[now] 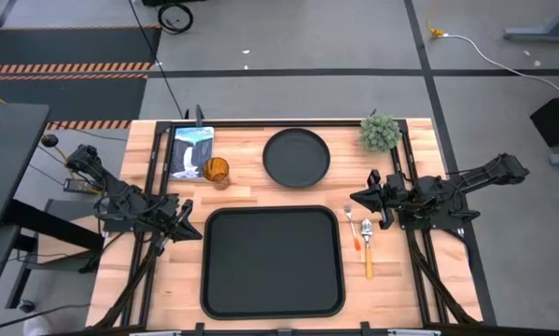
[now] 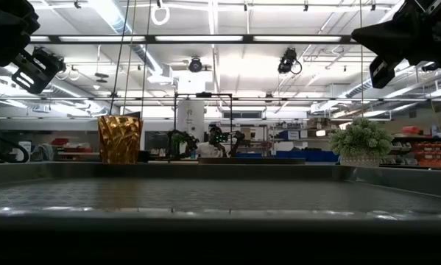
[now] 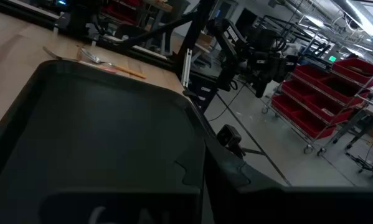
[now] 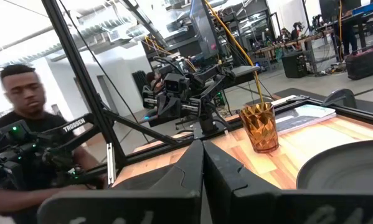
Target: Pick and place plate/cup/fork/spoon on tray
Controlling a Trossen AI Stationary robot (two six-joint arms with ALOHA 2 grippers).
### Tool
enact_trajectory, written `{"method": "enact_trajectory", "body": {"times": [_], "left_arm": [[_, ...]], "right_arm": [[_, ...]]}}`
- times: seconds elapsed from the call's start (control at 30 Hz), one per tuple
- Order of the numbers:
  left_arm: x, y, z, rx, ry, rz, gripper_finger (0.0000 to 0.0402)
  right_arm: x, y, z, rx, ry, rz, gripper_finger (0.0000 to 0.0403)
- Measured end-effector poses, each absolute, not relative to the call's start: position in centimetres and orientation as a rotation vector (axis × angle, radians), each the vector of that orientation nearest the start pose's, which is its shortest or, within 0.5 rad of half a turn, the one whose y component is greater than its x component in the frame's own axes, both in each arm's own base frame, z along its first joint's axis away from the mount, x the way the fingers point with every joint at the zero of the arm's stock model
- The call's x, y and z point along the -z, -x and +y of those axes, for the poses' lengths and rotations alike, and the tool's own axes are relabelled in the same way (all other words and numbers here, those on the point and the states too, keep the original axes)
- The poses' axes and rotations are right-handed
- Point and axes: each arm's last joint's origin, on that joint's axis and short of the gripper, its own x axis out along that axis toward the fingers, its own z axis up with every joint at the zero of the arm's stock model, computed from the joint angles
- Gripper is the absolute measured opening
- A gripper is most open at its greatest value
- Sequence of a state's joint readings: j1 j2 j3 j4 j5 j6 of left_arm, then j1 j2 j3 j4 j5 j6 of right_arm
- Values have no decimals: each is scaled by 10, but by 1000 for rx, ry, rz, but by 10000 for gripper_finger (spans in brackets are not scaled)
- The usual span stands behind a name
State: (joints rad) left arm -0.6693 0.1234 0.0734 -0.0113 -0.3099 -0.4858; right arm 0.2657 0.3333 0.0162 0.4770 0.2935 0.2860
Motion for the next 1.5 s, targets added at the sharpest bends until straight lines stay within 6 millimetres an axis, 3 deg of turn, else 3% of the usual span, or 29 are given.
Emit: {"method": "enact_trajectory", "body": {"times": [0.97, 1.23, 1.5], "left_arm": [[-178, -85, -56, 333, 454, 133, 16], [-185, -86, -50, 162, 493, 23, 16], [-187, -86, -44, -57, 368, -40, 16]], "right_arm": [[-186, -114, 22, 6, -330, -157, 16], [-186, -114, 22, 6, -329, -157, 16], [-186, -114, 22, 6, -330, -157, 16]]}}
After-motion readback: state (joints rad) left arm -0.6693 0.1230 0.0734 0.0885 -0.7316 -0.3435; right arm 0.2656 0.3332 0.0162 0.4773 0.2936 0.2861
